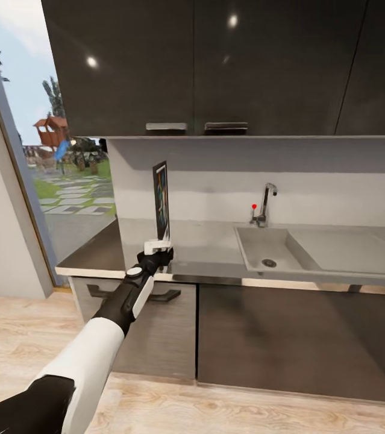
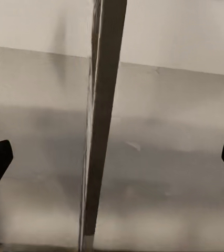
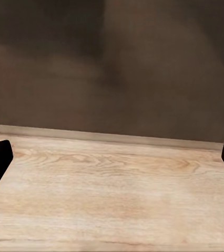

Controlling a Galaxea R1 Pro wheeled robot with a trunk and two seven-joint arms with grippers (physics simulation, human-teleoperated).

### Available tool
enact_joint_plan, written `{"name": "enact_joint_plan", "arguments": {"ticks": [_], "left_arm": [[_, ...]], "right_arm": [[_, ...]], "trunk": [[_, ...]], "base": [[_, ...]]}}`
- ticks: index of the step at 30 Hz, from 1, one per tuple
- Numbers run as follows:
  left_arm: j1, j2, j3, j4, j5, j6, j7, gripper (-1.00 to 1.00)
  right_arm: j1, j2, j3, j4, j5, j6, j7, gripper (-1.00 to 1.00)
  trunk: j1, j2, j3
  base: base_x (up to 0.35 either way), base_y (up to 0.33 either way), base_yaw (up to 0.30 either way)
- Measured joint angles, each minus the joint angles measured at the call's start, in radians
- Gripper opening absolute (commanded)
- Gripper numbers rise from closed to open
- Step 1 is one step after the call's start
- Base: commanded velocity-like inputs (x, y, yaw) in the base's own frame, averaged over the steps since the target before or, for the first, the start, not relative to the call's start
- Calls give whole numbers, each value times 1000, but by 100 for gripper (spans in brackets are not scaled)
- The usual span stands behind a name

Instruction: Pick up the poster from the kitchen countertop and hang it on one of the wall nails in the kitchen.

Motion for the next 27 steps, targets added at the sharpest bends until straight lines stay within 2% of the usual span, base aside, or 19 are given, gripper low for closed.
{"name": "enact_joint_plan", "arguments": {"ticks": [2,5,20,27], "left_arm": [[1,0,1,122,0,-137,0,100],[1,0,1,168,0,-168,0,100],[1,0,1,192,0,-185,0,100],[1,0,2,193,0,-185,-1,100]], "right_arm": [[0,0,0,4,0,0,0,100],[0,0,1,5,0,0,0,100],[0,0,4,7,1,0,0,100],[0,1,7,29,1,0,0,100]], "trunk": [[0,0,0],[0,0,0],[0,0,0],[0,0,0]], "base": [[9,6,0],[6,3,0],[174,15,0],[53,8,0]]}}
